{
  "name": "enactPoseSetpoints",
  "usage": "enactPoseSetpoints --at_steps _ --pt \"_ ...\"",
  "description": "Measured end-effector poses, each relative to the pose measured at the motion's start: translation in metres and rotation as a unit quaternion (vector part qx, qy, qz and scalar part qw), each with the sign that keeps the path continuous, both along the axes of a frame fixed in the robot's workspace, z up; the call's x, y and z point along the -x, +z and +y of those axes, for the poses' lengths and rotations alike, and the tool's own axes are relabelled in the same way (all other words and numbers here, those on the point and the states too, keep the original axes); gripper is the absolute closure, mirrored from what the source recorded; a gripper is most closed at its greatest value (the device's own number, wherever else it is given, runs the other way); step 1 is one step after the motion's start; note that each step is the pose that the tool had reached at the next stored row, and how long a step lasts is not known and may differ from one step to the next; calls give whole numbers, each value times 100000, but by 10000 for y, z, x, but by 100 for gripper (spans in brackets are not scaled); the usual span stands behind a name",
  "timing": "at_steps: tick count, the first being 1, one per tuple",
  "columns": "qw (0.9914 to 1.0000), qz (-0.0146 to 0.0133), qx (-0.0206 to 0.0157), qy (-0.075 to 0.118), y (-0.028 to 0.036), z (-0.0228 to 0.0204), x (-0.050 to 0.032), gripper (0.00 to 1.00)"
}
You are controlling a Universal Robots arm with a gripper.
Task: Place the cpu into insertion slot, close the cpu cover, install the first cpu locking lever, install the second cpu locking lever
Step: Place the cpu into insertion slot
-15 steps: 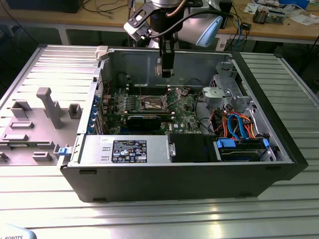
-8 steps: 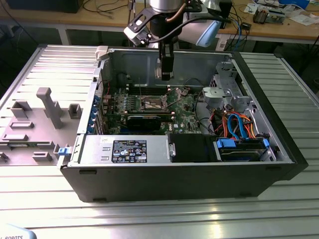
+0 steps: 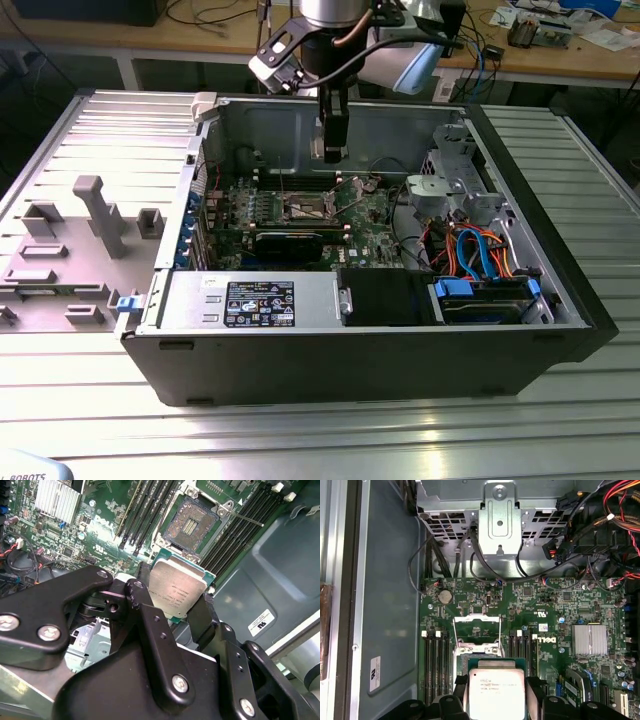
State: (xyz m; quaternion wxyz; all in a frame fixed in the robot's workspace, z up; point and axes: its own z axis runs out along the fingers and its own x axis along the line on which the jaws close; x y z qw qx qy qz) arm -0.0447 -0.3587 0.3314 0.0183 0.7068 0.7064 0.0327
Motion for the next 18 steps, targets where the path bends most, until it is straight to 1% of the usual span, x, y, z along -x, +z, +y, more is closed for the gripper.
enactPoseSetpoints --at_steps 13,17,18 --pt "100000 1 3 4 -34 0 0 46" --pt "100000 -1 0 5 -51 0 1 46" --pt "100000 -5 -1 19 -65 0 3 46"
